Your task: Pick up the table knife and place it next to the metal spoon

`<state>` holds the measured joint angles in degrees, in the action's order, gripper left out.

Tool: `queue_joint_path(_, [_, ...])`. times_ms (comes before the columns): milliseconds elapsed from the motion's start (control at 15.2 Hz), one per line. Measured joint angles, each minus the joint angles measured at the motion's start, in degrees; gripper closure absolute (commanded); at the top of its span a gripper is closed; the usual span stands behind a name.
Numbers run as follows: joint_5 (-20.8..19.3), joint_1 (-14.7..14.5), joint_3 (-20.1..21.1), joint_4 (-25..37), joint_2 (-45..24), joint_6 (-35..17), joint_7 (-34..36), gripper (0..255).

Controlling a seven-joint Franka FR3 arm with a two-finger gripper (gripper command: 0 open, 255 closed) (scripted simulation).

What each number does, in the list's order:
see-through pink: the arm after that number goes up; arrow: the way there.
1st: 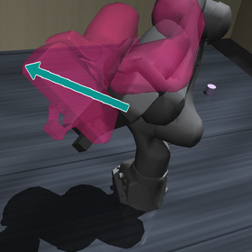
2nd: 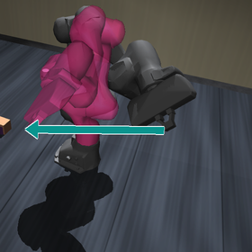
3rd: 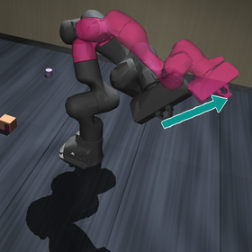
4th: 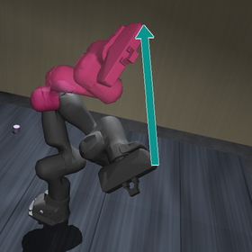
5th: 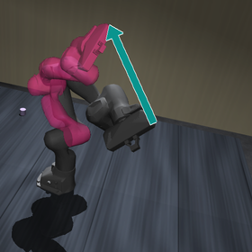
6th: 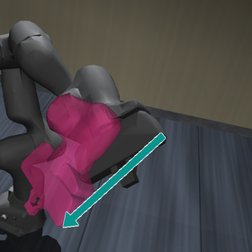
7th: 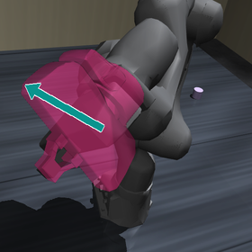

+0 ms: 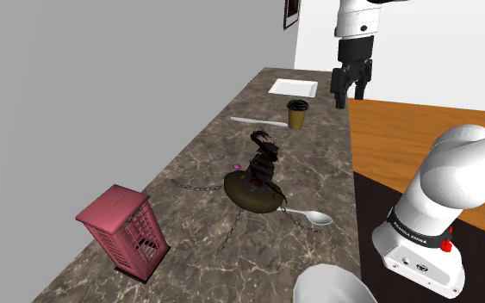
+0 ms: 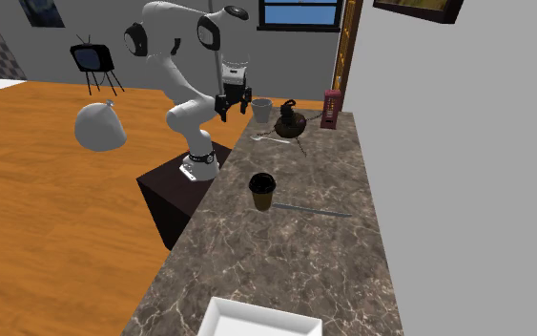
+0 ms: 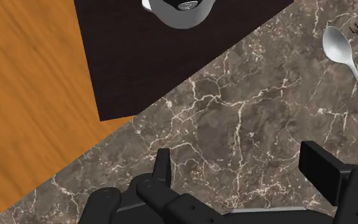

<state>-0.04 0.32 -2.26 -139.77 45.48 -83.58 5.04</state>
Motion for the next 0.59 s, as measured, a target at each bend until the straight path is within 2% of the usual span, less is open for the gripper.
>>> queue_joint_path(198, [-0.86, -0.14, -0.74, 0.39, -2.16, -1.85, -1.62, 0])
queue_joint_path(594, [-3.79, -1.03, -3.49, 3.44, -13.55, -10.88, -8.64, 0])
